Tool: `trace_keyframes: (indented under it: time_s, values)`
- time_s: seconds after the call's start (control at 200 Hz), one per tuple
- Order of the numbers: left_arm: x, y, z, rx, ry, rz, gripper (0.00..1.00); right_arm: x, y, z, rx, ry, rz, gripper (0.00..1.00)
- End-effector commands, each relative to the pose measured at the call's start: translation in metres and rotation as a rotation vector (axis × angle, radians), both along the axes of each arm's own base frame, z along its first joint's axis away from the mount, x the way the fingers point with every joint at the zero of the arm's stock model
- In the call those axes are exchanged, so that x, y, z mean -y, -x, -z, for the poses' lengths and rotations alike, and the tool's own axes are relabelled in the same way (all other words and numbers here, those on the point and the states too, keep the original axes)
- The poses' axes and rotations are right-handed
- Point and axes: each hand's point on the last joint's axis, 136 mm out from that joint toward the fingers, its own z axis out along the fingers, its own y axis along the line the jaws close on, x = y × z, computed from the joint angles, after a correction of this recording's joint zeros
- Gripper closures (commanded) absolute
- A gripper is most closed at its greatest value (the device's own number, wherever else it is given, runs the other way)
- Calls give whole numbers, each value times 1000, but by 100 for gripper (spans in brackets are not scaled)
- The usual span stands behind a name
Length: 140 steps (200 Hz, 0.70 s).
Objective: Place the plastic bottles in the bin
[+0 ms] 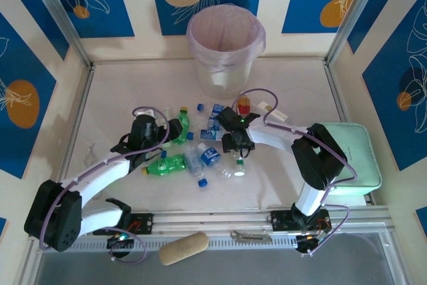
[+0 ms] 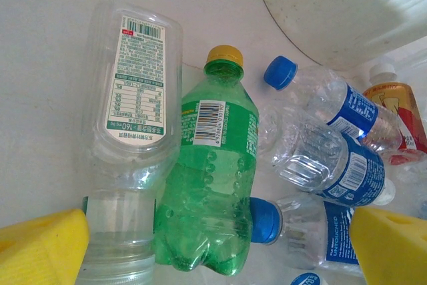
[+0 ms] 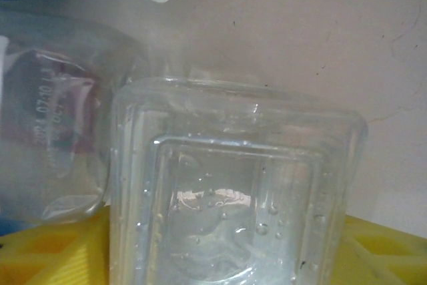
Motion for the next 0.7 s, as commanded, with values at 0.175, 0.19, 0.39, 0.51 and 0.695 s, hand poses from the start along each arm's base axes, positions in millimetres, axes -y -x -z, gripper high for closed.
trace_keyframes:
  time_s: [0.175,0.19,0.39,0.51,0.695]
  values:
    - [4,-11,-11,27,33,-19,0,6,-1,3,22,-4,8,40]
    - [4,-11,-10,24,33,-19,0,6,-1,3,26,-6,9,40]
    - [6,-12,-8,19,45,-20,0,13,-8,-27,112,-65,17,44]
    - [4,-12,-7,23,38,-28,0,22,-17,-68,210,-143,39,45]
    - [4,-14,-3,28,42,-32,0,39,-43,-155,438,-363,96,47]
